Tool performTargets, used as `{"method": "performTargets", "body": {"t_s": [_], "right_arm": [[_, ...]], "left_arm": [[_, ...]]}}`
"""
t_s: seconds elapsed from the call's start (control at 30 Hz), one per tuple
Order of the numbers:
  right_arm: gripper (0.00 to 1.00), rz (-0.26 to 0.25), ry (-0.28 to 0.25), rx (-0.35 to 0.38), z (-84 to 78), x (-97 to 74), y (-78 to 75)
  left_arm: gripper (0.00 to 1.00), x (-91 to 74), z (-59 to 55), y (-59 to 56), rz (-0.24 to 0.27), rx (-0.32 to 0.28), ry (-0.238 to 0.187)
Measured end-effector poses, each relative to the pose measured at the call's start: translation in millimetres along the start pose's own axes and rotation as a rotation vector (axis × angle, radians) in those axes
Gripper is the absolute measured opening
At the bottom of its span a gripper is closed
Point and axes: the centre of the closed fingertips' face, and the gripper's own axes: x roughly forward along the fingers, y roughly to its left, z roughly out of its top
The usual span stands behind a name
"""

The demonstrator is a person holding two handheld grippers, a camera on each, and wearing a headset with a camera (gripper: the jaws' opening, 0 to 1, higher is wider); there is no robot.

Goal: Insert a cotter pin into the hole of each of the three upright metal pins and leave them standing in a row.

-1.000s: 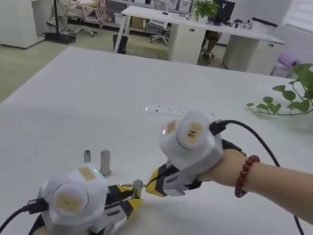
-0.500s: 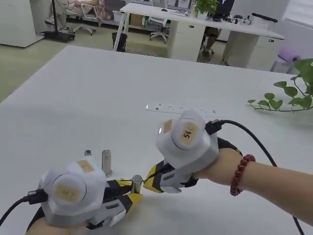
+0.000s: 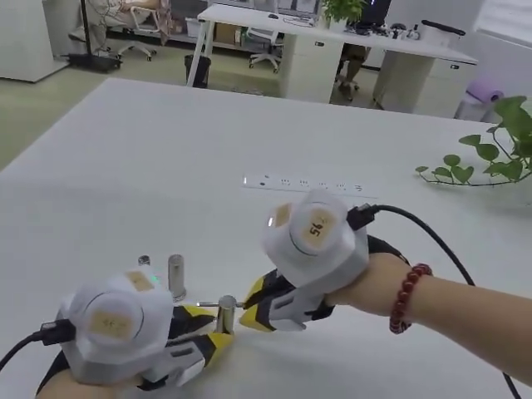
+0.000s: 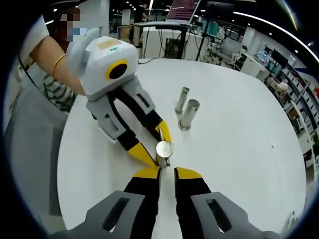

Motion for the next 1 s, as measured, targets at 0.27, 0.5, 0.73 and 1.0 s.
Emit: {"method": "performTargets", "body": {"t_s": [0.27, 0.5, 0.73, 1.0], "right_arm": [[0.18, 0.012, -0.047, 0.052, -0.6, -9.0, 2.3], [0.21, 0.007, -0.080, 0.085, -1.1, -19.1, 1.5], [0.27, -0.006, -0.100, 0.105, -1.8, -27.9, -1.5], [0.28, -0.015, -0.098, 0.114, -7.4, -34.9, -3.5]], "left_arm": [[0.27, -14.2, 2.5, -0.1, 0.008, -0.004, -0.011], [0.31, -34.1, -6.3, 3.0, 0.030, 0.021, 0.013], [0.33, -53.9, -6.9, 13.9, 0.074, 0.000, 0.000], [0.34, -69.5, -6.5, 35.6, 0.126, 0.004, -0.002]]}}
